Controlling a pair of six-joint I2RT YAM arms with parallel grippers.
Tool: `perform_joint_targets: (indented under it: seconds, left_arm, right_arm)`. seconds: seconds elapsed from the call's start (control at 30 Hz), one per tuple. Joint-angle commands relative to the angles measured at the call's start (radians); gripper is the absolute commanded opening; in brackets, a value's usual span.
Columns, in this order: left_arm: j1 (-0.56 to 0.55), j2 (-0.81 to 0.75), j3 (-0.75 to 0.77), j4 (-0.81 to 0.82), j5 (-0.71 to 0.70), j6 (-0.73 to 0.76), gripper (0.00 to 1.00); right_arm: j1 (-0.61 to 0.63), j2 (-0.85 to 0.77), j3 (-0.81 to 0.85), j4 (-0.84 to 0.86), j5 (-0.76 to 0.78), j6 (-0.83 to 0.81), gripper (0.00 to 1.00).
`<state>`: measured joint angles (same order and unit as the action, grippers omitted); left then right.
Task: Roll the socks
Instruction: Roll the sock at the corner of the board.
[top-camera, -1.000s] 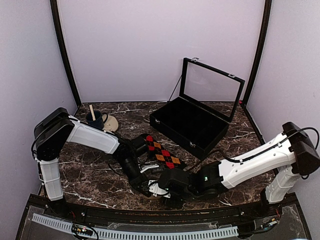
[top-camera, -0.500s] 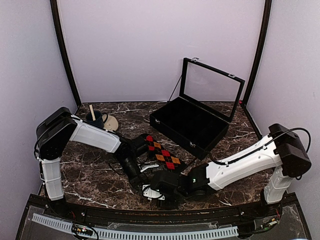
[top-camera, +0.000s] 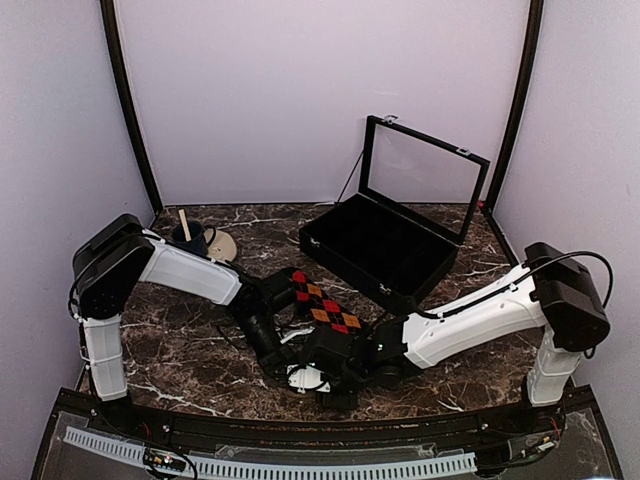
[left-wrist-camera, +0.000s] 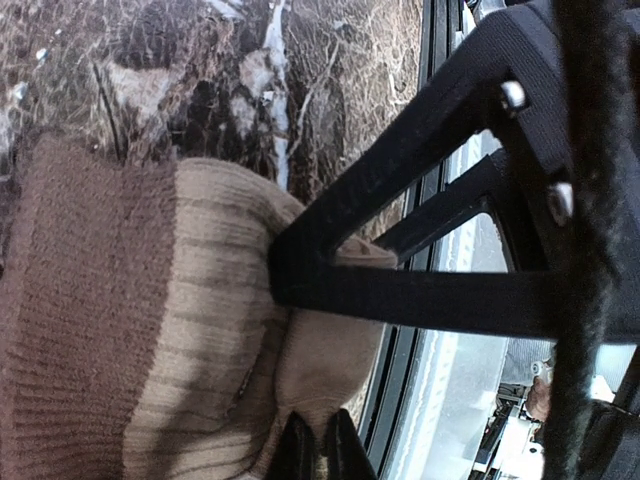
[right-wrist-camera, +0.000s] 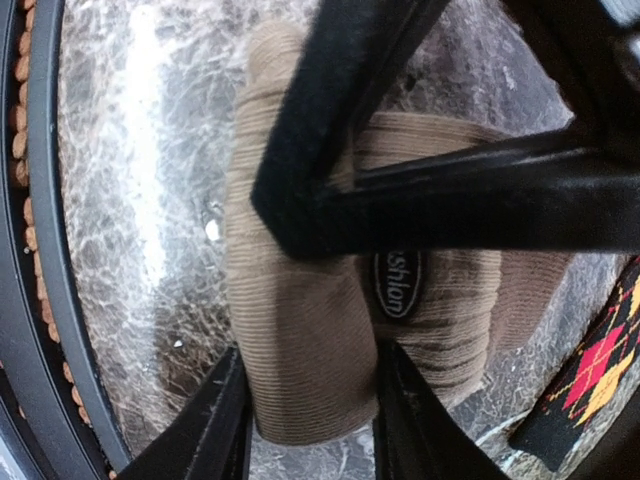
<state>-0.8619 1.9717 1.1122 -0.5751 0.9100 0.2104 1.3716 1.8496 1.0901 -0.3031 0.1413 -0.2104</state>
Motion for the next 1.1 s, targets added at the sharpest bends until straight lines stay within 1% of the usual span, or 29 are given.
perform_joint_targets:
  seconds: [0.0, 0.17, 0.23, 0.4, 0.43, 0.57, 0.7, 0.77, 0.93, 1.07]
  left_arm:
    - [0.000, 0.016, 0.014, -0.029, 0.007, 0.027, 0.00]
    - [0.001, 0.022, 0.015, -0.029, 0.005, 0.024, 0.00]
    - [0.001, 0.024, 0.018, -0.032, 0.000, 0.024, 0.00]
    - [0.012, 0.026, 0.025, -0.022, -0.035, -0.007, 0.00]
    - [0.019, 0.027, 0.027, -0.018, -0.034, -0.016, 0.00]
    - [0.053, 0.009, 0.011, 0.042, -0.026, -0.085, 0.12]
    - [0.077, -0.038, -0.043, 0.160, -0.003, -0.170, 0.22]
    - [0.082, -0.055, -0.070, 0.210, 0.006, -0.210, 0.25]
    - [0.087, -0.083, -0.110, 0.298, 0.029, -0.270, 0.27]
    - [0.088, -0.122, -0.152, 0.371, 0.032, -0.325, 0.29]
  right_arm:
    - [-0.017, 0.026, 0.029, -0.013, -0.046, -0.005, 0.32]
    - [-0.022, 0.028, 0.037, -0.027, -0.073, -0.004, 0.13]
    - [-0.020, 0.026, 0.036, -0.031, -0.082, -0.001, 0.08]
    - [-0.025, 0.015, 0.019, -0.036, -0.106, 0.024, 0.00]
    - [-0.029, 0.013, 0.013, -0.036, -0.116, 0.032, 0.00]
    - [-0.043, 0.005, -0.007, -0.037, -0.160, 0.071, 0.00]
    - [-0.066, -0.014, -0.040, -0.012, -0.205, 0.117, 0.00]
    - [-0.075, -0.021, -0.054, -0.002, -0.223, 0.136, 0.00]
    - [-0.101, -0.029, -0.083, 0.021, -0.272, 0.178, 0.00]
    - [-0.138, -0.039, -0.112, 0.051, -0.343, 0.218, 0.00]
